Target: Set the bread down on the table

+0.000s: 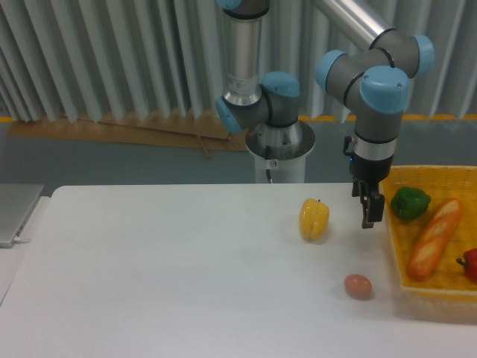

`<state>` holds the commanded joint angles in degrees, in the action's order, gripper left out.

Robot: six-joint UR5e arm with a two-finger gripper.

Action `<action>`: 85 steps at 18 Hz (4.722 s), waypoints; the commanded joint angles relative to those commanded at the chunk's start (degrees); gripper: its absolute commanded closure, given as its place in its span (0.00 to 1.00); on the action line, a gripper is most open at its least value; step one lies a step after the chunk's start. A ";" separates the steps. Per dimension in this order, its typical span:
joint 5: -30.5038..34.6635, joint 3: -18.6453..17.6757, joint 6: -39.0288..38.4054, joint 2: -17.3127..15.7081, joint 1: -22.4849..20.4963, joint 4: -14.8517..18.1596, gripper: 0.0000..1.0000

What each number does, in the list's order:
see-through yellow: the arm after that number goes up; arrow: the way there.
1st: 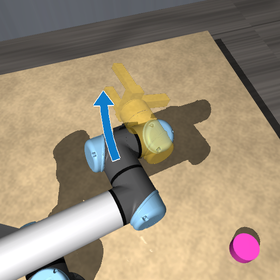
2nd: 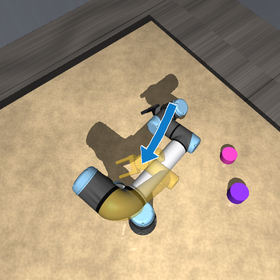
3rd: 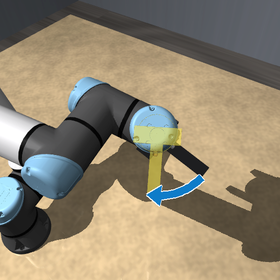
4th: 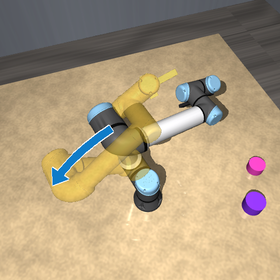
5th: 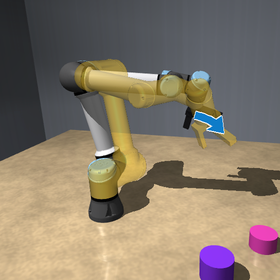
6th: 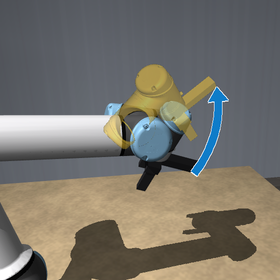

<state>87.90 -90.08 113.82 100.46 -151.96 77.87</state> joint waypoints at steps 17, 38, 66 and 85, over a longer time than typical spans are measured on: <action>0.95 -2.03 0.26 -0.70 0.35 -0.62 0.00; 1.04 -1.50 12.12 -1.41 -9.84 -4.13 0.00; 2.71 -2.20 15.81 4.39 -14.14 -8.62 0.00; 2.89 0.17 19.60 13.53 -14.07 -14.50 0.00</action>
<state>90.79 -89.91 133.42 113.99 -166.03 63.38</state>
